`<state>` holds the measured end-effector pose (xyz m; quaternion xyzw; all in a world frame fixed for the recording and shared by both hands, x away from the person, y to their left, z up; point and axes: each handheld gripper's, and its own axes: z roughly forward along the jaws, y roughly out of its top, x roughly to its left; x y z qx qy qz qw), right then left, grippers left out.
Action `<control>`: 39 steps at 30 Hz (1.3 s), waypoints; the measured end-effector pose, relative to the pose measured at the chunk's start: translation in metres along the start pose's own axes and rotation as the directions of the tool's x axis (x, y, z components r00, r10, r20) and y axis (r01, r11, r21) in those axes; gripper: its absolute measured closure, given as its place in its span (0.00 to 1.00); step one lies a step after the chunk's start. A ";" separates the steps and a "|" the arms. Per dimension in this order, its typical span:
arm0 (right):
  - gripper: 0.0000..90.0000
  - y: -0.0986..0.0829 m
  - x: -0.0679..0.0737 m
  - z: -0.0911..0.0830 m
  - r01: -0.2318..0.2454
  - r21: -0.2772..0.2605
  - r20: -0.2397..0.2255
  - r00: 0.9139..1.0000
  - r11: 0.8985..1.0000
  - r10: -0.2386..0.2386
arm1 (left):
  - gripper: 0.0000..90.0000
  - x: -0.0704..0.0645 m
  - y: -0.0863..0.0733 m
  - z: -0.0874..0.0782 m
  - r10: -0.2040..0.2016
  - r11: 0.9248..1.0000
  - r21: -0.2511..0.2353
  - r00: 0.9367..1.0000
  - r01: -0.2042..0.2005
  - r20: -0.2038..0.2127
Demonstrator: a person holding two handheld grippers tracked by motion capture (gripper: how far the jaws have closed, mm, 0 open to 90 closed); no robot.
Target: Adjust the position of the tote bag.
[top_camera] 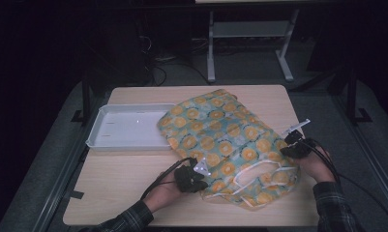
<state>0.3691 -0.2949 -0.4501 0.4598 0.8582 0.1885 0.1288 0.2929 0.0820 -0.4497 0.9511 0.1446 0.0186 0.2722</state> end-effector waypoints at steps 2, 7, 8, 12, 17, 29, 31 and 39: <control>1.00 -0.002 0.002 -0.001 0.002 0.001 -0.003 1.000 1.000 -0.002 | 1.00 0.002 -0.002 -0.001 0.003 1.000 0.006 1.000 -0.003 -0.007; 1.00 -0.011 0.012 -0.007 0.015 0.009 -0.015 1.000 1.000 -0.015 | 1.00 0.015 -0.012 -0.009 -0.023 1.000 0.007 0.999 0.024 -0.042; 1.00 -0.013 0.014 -0.008 0.018 0.006 -0.014 1.000 1.000 -0.018 | 1.00 0.015 -0.012 -0.009 -0.023 1.000 0.007 0.999 0.024 -0.042; 1.00 -0.017 0.020 -0.011 0.020 0.008 -0.017 1.000 1.000 -0.019 | 1.00 0.024 -0.018 -0.013 -0.041 0.999 0.008 0.997 0.042 -0.060; 1.00 -0.028 0.035 -0.017 0.045 0.008 -0.017 0.999 0.999 -0.045 | 1.00 0.033 -0.018 -0.015 -0.039 0.999 0.019 0.996 0.041 -0.085; 1.00 -0.047 0.062 -0.029 0.076 0.005 -0.046 0.996 0.997 -0.075 | 1.00 0.054 -0.023 -0.018 -0.070 0.997 0.011 0.990 0.072 -0.121; 1.00 -0.049 0.068 -0.030 0.090 0.006 -0.052 0.995 0.996 -0.090 | 1.00 0.058 -0.026 -0.020 -0.075 0.997 0.017 0.990 0.078 -0.122; 1.00 -0.052 0.093 -0.033 0.154 -0.004 -0.090 0.984 0.988 -0.153 | 1.00 0.067 -0.037 -0.029 -0.081 0.996 0.032 0.984 0.087 -0.156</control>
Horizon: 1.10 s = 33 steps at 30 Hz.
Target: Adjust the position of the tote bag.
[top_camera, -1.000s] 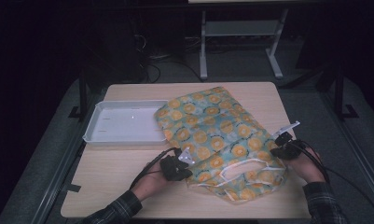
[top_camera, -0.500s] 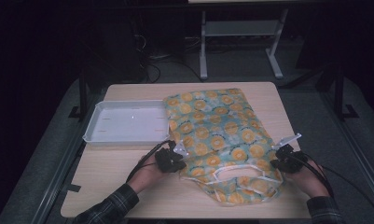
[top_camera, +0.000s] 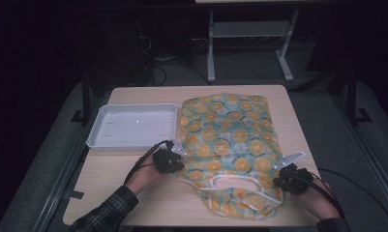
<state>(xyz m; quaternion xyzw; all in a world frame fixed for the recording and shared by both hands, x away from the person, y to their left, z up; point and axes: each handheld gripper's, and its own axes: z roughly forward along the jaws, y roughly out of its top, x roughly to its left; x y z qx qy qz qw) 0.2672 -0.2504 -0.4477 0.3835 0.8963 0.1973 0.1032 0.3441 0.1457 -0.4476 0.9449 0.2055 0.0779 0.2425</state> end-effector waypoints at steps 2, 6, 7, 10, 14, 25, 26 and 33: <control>1.00 0.000 0.003 0.000 0.013 0.000 -0.005 1.000 1.000 -0.013 | 1.00 0.002 -0.001 -0.001 0.000 1.000 0.005 1.000 0.000 -0.004; 1.00 0.004 0.022 0.001 0.075 -0.009 -0.040 0.996 0.997 -0.075 | 1.00 0.009 -0.009 -0.006 -0.006 1.000 0.015 0.999 0.007 -0.039; 1.00 0.004 0.022 0.001 0.075 -0.009 -0.040 0.996 0.997 -0.075 | 1.00 0.009 -0.009 -0.006 -0.006 1.000 0.015 0.999 0.007 -0.039; 1.00 0.009 0.037 0.002 0.113 -0.012 -0.068 0.991 0.993 -0.114 | 1.00 0.015 -0.016 -0.010 -0.022 1.000 0.019 0.999 0.022 -0.046; 1.00 0.012 0.046 0.003 0.143 -0.024 -0.097 0.985 0.989 -0.144 | 1.00 0.018 -0.021 -0.013 -0.029 0.999 0.024 0.998 0.031 -0.056; 0.97 0.014 0.047 0.000 0.142 -0.075 -0.125 0.981 0.987 -0.151 | 0.97 0.012 -0.026 -0.034 -0.037 0.998 -0.043 0.999 0.036 -0.022; 0.97 0.014 0.047 0.000 0.142 -0.075 -0.125 0.981 0.987 -0.151 | 0.95 0.012 -0.026 -0.034 -0.037 0.998 -0.043 0.999 0.036 -0.022; 0.80 0.018 0.045 -0.010 0.094 -0.159 -0.173 0.977 0.983 -0.121 | 0.78 0.004 -0.034 -0.048 -0.046 0.993 -0.106 0.998 0.049 0.036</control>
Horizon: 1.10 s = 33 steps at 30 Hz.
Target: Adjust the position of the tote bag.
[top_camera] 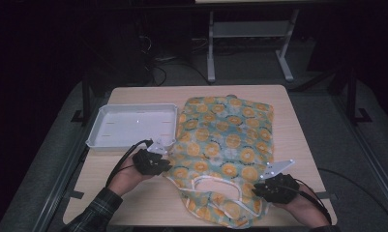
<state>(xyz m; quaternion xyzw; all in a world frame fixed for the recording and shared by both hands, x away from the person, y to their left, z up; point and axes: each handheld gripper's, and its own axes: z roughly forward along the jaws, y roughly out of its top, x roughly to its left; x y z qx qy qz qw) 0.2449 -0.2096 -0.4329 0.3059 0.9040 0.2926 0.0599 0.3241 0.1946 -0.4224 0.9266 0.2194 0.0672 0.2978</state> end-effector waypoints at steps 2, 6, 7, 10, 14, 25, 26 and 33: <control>0.70 0.001 -0.001 0.000 -0.016 -0.018 -0.022 1.000 1.000 0.015 | 0.70 -0.004 -0.003 -0.003 -0.024 0.998 -0.050 0.999 0.026 0.041; 0.59 0.003 0.000 -0.001 -0.013 -0.023 -0.017 1.000 1.000 0.012 | 0.57 -0.010 -0.002 -0.003 0.027 0.998 -0.051 0.998 -0.024 0.061; 0.57 0.002 -0.001 -0.001 -0.007 -0.019 -0.008 1.000 1.000 0.007 | 0.54 -0.011 -0.001 -0.001 0.023 0.998 -0.054 0.998 -0.019 0.067; 0.48 -0.002 -0.006 0.001 -0.011 -0.001 0.013 1.000 1.000 0.011 | 0.44 -0.011 0.001 0.005 0.038 0.998 -0.048 0.996 -0.034 0.076; 0.40 -0.008 -0.007 0.003 -0.010 0.023 0.028 1.000 1.000 0.010 | 0.35 -0.013 0.004 0.014 0.055 0.998 -0.038 0.994 -0.052 0.091; 0.29 -0.014 0.008 0.006 -0.020 0.032 0.006 1.000 0.999 0.020 | 0.26 -0.029 0.014 0.034 0.103 0.995 -0.007 0.987 -0.103 0.122; 0.26 -0.015 0.012 0.007 -0.016 0.037 0.004 1.000 0.999 0.016 | 0.25 -0.033 0.013 0.038 0.104 0.995 -0.001 0.987 -0.104 0.124; 0.22 -0.016 0.020 0.012 0.009 0.058 0.002 1.000 0.998 -0.009 | 0.20 -0.042 0.011 0.049 0.124 0.990 0.048 0.985 -0.130 0.123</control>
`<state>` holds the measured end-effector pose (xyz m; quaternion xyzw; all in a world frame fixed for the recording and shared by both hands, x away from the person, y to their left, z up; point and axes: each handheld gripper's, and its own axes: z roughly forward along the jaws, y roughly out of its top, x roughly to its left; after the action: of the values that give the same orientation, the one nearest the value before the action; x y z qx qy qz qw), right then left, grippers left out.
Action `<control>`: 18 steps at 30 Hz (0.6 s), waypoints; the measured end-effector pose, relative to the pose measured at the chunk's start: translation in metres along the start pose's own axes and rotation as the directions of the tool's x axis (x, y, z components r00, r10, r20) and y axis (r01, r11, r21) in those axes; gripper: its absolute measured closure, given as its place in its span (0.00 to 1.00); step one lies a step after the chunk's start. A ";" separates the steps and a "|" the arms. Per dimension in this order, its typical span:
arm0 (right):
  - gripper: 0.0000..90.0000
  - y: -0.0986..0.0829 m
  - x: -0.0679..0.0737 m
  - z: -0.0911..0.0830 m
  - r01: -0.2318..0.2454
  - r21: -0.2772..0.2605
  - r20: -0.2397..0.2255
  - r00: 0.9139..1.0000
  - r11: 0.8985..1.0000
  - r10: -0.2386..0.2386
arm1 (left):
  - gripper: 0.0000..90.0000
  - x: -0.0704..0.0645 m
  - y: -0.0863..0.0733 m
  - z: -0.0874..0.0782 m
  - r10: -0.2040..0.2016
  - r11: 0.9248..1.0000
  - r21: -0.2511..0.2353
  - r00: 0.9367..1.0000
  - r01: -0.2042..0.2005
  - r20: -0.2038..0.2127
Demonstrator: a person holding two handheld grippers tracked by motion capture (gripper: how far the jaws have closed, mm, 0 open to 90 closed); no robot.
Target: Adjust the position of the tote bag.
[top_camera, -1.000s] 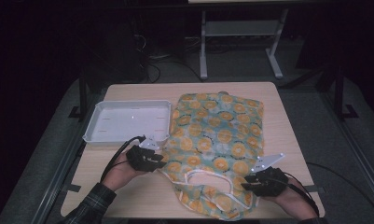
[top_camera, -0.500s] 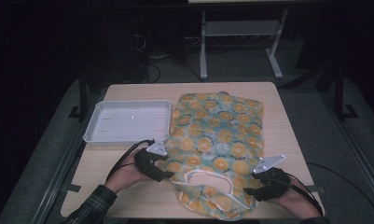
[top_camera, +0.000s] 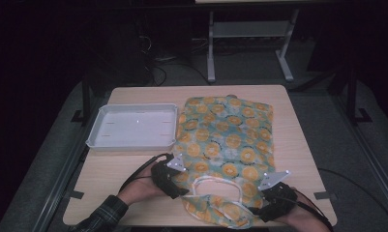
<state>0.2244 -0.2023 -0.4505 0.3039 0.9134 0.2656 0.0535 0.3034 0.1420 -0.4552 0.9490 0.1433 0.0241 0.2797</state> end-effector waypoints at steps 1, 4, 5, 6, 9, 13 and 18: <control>0.22 0.000 0.000 0.001 0.004 0.004 0.001 1.000 1.000 -0.004 | 0.20 -0.002 0.000 0.002 0.008 1.000 0.009 1.000 -0.008 -0.003; 0.21 -0.001 0.002 0.005 0.023 0.024 0.015 1.000 0.999 -0.023 | 0.19 -0.004 0.000 0.003 0.019 1.000 0.014 1.000 -0.018 -0.014; 0.20 -0.001 0.002 0.005 0.026 0.027 0.021 0.999 0.999 -0.027 | 0.19 -0.004 0.000 0.003 0.017 1.000 0.012 1.000 -0.016 -0.015; 0.20 -0.001 0.002 0.005 0.026 0.027 0.021 0.999 0.999 -0.027 | 0.19 -0.004 0.000 0.003 0.017 1.000 0.012 1.000 -0.016 -0.015; 0.20 -0.001 0.002 0.007 0.038 0.027 0.023 0.999 0.999 -0.038 | 0.19 -0.003 0.000 0.001 0.024 0.999 0.023 1.000 -0.024 -0.017; 0.22 -0.002 0.001 0.006 0.033 0.025 0.010 0.999 0.999 -0.034 | 0.25 -0.003 0.000 0.000 0.027 0.999 0.026 1.000 -0.026 -0.016; 0.29 -0.001 0.001 0.006 0.032 0.023 0.014 0.999 0.999 -0.032 | 0.35 -0.003 -0.001 -0.002 0.020 1.000 0.002 1.000 -0.020 -0.015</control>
<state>0.2246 -0.2001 -0.4561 0.2917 0.9206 0.2523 0.0611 0.3004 0.1428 -0.4541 0.9504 0.1359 0.0339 0.2777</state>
